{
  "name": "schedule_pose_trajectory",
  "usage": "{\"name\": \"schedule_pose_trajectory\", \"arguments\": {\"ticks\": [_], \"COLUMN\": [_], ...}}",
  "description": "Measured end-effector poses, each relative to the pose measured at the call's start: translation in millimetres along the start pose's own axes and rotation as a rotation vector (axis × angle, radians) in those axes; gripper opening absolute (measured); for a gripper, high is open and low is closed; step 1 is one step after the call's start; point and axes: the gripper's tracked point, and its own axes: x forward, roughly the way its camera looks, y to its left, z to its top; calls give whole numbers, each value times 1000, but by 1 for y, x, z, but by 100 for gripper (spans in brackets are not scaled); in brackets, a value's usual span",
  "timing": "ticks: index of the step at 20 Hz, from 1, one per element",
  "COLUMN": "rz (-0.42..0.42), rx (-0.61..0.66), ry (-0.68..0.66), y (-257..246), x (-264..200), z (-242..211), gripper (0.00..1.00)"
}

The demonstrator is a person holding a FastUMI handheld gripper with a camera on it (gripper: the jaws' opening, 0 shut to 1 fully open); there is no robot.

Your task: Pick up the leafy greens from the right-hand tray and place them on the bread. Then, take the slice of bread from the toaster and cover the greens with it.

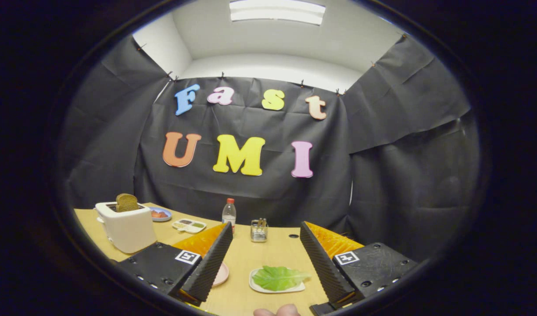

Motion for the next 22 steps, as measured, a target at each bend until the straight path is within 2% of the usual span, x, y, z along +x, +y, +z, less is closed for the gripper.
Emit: {"name": "schedule_pose_trajectory", "arguments": {"ticks": [5,10,17,22], "rz": [6,-33,-68,-65], "rx": [33,23,74,202], "ry": [43,59,138,287], "y": [-16,-34,-53,-68], "x": [11,10,21,39], "z": [-13,-20,-53,-91], "gripper": [95,95,95,95]}}
